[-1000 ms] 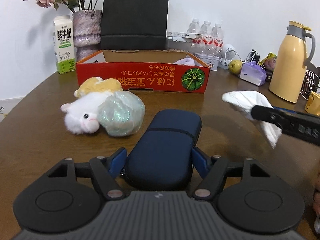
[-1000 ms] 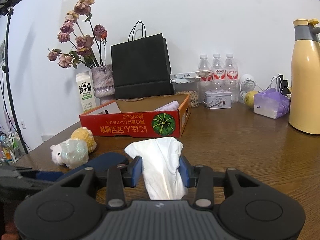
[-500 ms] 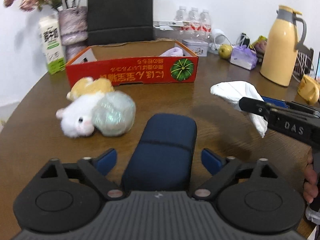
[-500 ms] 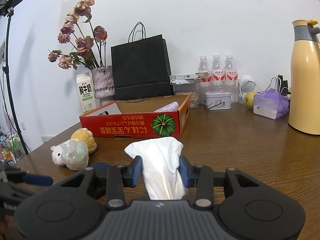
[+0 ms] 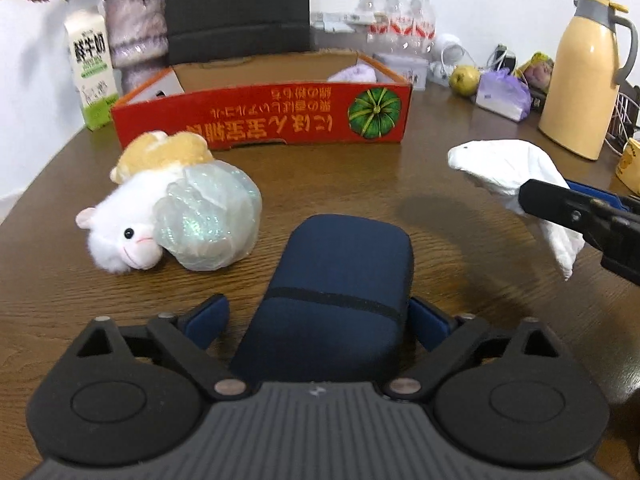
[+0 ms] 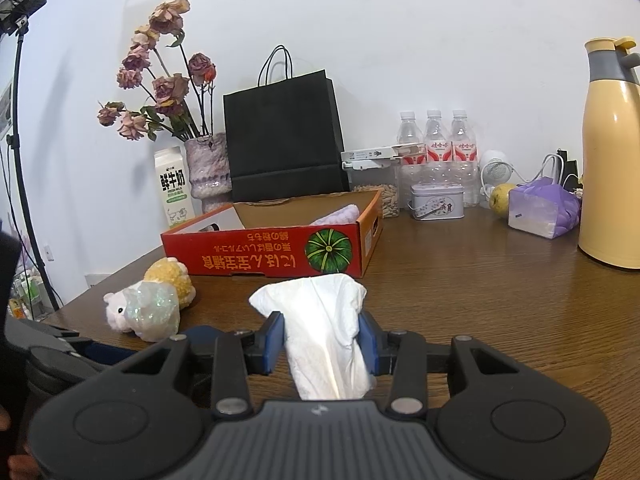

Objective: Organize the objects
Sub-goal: 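Carry the tissue and navy case with both tools toward the box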

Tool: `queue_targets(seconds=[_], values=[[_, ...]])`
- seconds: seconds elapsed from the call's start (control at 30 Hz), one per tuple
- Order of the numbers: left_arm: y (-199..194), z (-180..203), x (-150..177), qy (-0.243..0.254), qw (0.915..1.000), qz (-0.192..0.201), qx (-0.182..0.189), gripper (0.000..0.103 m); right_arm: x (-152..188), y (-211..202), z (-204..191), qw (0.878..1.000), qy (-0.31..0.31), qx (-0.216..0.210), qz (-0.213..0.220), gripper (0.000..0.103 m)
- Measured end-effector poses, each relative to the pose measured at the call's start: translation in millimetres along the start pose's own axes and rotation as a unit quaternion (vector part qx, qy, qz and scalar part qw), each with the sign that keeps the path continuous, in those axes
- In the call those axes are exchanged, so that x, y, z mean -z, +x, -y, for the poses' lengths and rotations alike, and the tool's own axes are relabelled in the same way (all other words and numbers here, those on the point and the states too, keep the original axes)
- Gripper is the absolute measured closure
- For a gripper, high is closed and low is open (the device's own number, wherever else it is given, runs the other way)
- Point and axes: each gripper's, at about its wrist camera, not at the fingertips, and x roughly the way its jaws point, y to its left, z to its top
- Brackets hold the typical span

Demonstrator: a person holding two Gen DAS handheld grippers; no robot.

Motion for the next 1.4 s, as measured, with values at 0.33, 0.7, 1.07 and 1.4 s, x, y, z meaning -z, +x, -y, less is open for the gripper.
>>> queue_targets(seconds=[0.33,0.7,1.07,1.4], values=[[-22,0,14,-0.025,0.9982,0.047,-0.028,0.039,0,0,-1,1.000,-0.004,-0.003,-0.001,0.064],[-52,-4,27,-0.029,0.9950,0.089,-0.033,0.039,1,0,-3,1.000,-0.017,-0.004,-0.001,0.064],[-78,-26,26,-0.052,0.9905,0.123,-0.032,0.039,-2,-6,-15,1.000,-0.029,-0.006,0.001,0.064],[-90,-43,10,-0.059,0.9869,0.148,-0.026,0.039,-18,-6,-37,0.999,-0.033,-0.015,0.009,0.064]])
